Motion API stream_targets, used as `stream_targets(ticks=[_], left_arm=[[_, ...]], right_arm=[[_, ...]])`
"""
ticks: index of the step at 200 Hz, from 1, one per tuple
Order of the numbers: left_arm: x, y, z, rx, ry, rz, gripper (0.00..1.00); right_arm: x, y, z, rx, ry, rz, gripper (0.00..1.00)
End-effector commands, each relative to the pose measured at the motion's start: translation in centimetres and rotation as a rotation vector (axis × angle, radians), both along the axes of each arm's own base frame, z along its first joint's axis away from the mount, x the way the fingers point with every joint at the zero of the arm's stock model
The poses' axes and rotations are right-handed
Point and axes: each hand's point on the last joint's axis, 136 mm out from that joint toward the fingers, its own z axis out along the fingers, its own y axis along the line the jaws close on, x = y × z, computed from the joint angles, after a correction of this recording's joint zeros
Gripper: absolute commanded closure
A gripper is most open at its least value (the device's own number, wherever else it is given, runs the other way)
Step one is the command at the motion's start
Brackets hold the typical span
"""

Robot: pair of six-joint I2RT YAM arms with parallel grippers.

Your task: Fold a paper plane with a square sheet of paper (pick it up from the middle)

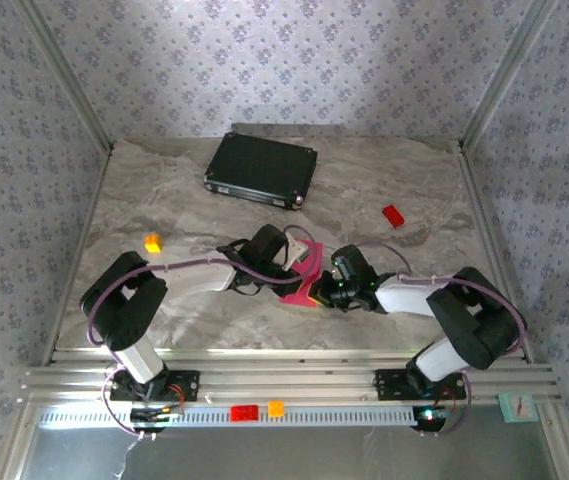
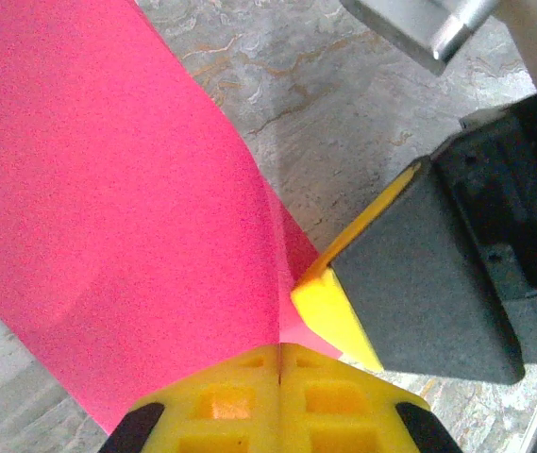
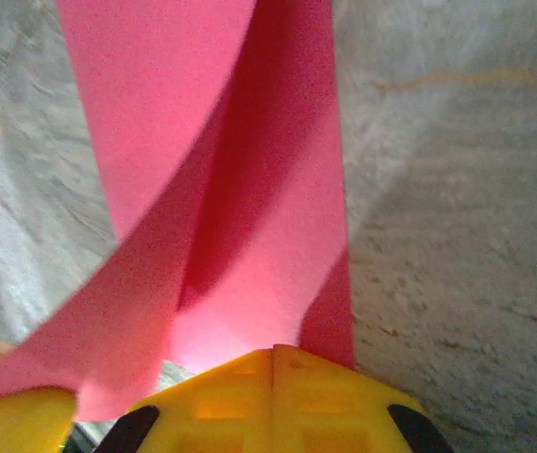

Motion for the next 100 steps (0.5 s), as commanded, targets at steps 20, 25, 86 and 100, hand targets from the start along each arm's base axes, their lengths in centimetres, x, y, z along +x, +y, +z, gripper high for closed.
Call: stream_targets(ticks=[20,25,86,100], left_arm=[[0.4,-0.8,1.0,-0.04,-0.005,0.003,0.98],[0.4,-0.8,1.0,-0.043,0.0,0.004,0.98],[0.5,-1.8,1.5,-0.084,0.052,0.04,0.98],[0.5,-2.2,1.5,-0.101,0.075,0.056,0.98]], right_arm=[[-1.0,-1.3,-1.6,-0.179,0.038,0.044,0.95],[-1.1,-1.6,-1.8,-0.2,0.047,0.049,0.95],[-2.1,-3.9,-1.5,-0.235,0.061,0.091,0.95],[-2.0,-4.1,-1.1,-0.212,0.053,0.094,0.94]])
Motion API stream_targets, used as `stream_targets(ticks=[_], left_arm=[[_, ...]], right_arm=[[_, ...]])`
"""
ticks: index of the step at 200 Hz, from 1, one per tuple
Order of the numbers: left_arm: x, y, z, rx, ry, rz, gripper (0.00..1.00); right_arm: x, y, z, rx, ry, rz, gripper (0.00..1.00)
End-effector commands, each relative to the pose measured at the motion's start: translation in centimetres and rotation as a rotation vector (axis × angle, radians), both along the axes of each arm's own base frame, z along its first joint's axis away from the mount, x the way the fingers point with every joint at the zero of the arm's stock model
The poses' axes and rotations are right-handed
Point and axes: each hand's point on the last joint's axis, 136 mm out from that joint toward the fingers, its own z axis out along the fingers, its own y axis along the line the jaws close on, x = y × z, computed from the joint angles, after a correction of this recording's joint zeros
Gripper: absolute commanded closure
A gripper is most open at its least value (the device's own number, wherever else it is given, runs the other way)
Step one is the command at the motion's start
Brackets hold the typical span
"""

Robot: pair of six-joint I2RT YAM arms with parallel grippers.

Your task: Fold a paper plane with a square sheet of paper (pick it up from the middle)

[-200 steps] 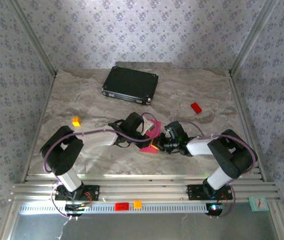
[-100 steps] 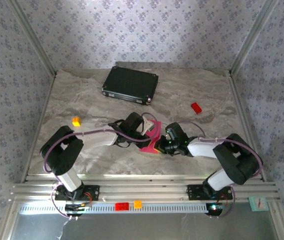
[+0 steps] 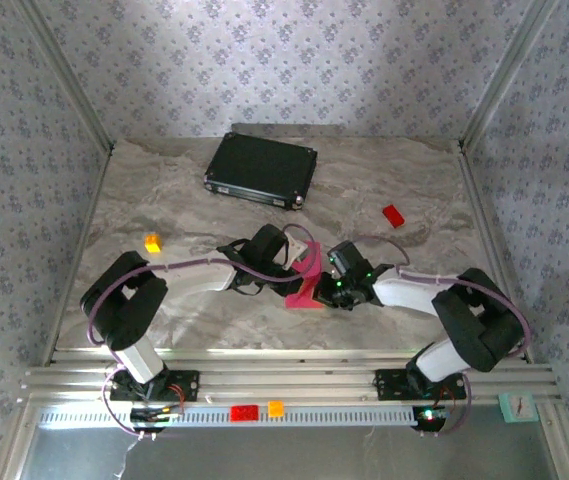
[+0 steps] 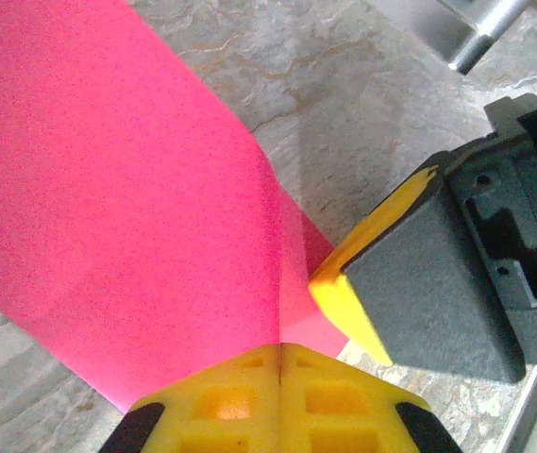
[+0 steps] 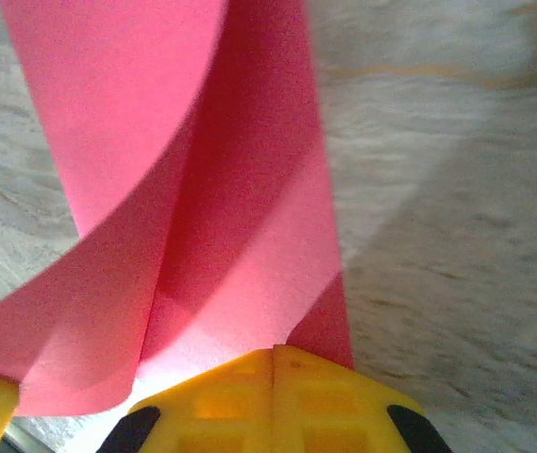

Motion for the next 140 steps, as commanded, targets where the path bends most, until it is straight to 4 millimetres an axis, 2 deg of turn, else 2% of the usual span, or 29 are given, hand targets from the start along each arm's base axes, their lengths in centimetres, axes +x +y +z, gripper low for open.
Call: stream_targets(ticks=[1,27,71,106,140], left_arm=[[0.7,-1.8,1.3,-0.072,0.026,0.023,0.98],[0.8,-2.4,0.9,-0.095,0.068,0.063,0.98],[0.9,-2.8,0.5,-0.101,0.083,0.096,0.98],[0.8,-2.5,0.4,-0.087,0.077,0.087,0.97],[0.7,-2.3,0.2,-0.067,0.071,0.077,0.97]], right_arm=[[-1.6,-2.2,-0.9,-0.056,0.049,0.021,0.94],[-0.8,-2.3,-0.2,-0.012,0.032,0.014,0.93],[0.8,-0.9,1.7,0.127,-0.027,-0.062,0.89],[1.4,0.2,1.6,0.205,-0.028,-0.103,0.89],[1.5,0.6,0.9,0.193,-0.013,-0.112,0.89]])
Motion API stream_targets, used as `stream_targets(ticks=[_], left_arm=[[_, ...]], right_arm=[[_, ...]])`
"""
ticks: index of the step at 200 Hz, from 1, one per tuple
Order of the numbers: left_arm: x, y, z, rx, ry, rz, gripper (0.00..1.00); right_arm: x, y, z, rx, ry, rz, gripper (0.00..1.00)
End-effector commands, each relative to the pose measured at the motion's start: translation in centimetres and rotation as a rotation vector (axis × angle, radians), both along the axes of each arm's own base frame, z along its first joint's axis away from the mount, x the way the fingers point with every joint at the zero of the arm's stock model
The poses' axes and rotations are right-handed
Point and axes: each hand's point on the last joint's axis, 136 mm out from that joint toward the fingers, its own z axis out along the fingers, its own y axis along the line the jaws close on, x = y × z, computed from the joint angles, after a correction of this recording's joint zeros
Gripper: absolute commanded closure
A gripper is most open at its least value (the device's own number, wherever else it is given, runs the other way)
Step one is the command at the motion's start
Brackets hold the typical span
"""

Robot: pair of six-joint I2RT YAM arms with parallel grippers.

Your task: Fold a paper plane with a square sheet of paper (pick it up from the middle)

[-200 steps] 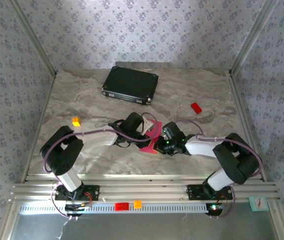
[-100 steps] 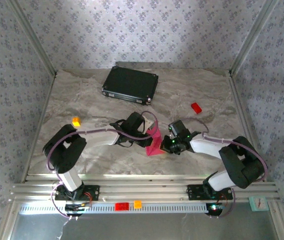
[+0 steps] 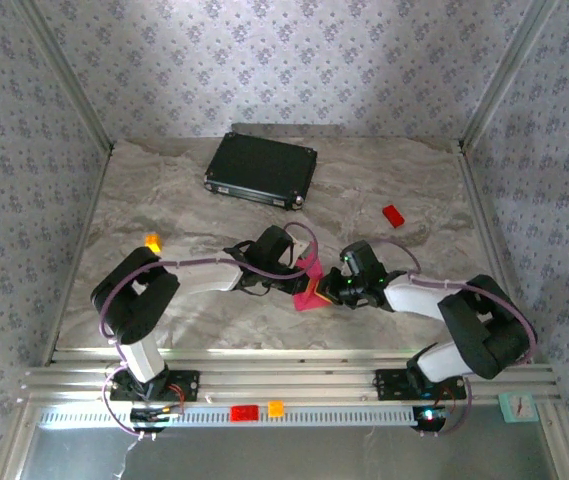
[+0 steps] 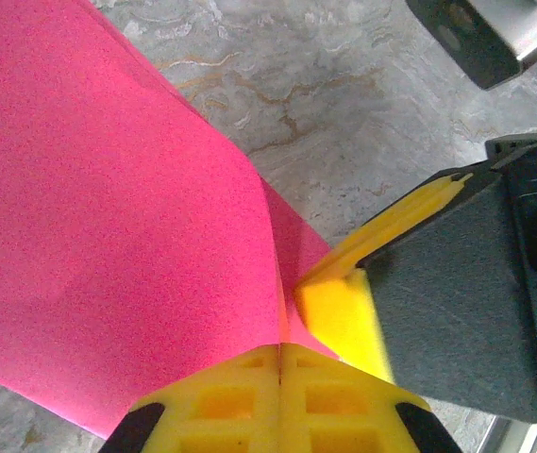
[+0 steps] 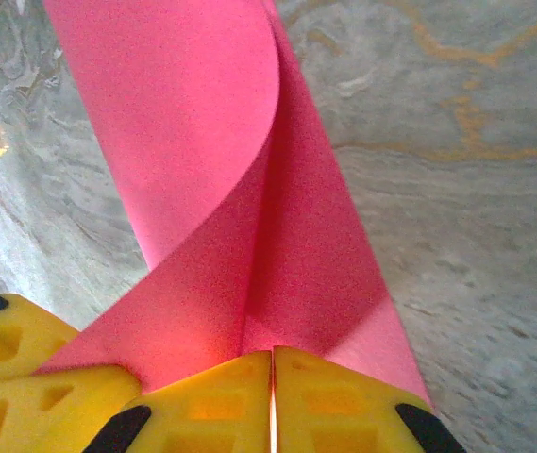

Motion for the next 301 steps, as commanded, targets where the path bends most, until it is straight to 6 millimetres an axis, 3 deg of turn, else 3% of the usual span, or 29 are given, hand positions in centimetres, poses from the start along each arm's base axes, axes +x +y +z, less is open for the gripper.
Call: stream_targets(ticks=[1,37,61,301], left_arm=[[0.5,-0.7,1.0,-0.013,-0.025,-0.013,0.97],[0.8,-0.3,1.1,0.001,-0.032,-0.016,0.97],[1.1,0.1,1.1,0.01,-0.034,-0.021,0.97],[2.5,2.0,-1.8,0.201,-0.1,-0.044,0.96]], right_arm=[[0.1,0.6,-0.2,0.023,0.015,-0.016,0.89],[-1.2,-1.4,-2.7,-0.093,0.098,-0.035,0.91],[-1.7,-2.1,-3.2,-0.119,0.112,-0.041,0.92],[-1.7,-1.9,-3.0,-0.11,0.118,-0.03,0.92]])
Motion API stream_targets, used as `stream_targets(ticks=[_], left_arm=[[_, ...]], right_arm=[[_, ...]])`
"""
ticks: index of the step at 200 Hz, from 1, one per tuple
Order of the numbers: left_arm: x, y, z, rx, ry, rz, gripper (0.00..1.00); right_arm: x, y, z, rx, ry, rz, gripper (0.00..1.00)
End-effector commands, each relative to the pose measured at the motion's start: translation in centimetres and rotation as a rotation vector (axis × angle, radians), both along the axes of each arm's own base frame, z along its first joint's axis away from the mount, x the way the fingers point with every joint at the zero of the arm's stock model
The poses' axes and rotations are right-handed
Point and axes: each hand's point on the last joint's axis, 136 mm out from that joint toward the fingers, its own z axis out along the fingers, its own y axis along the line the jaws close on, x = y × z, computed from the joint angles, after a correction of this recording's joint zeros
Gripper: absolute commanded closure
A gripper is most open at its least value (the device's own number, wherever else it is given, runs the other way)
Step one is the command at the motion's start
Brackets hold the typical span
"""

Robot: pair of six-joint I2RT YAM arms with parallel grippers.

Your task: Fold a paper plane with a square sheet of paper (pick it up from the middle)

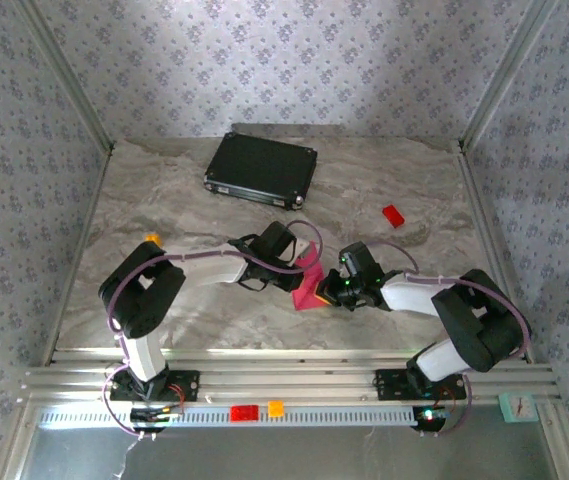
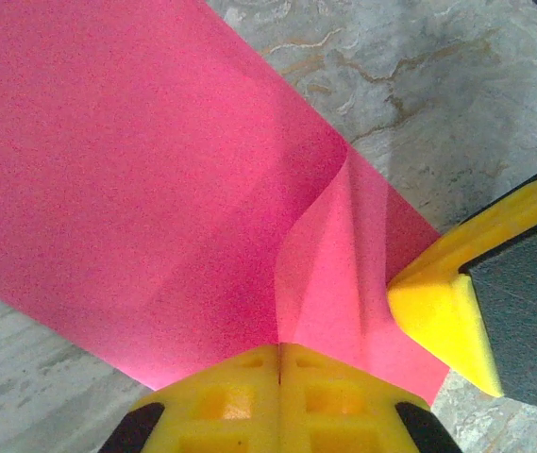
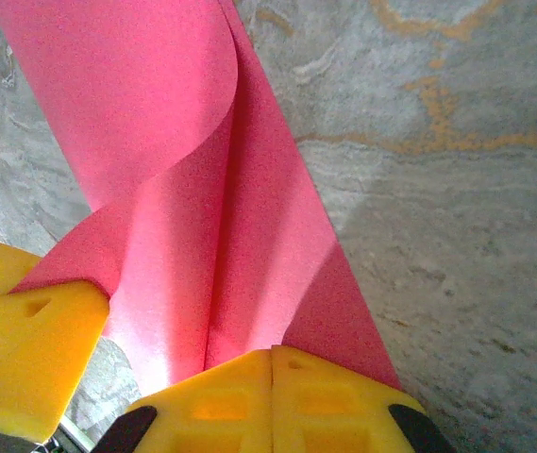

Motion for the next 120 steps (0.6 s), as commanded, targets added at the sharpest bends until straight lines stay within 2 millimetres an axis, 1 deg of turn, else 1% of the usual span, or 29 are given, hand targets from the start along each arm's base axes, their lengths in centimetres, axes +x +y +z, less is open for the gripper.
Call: stream_targets(ticks=[1,120], left_arm=[[0.66,0.13,-0.1,0.029,-0.021,-0.007,0.96],[0.43,0.65,-1.02,0.059,-0.005,-0.002,0.96]], right_arm=[[-1.4,-1.66,-1.74,-0.082,0.075,-0.015,0.92],[-1.54,-1.78,-1.75,-0.084,0.074,-0.017,0.92]])
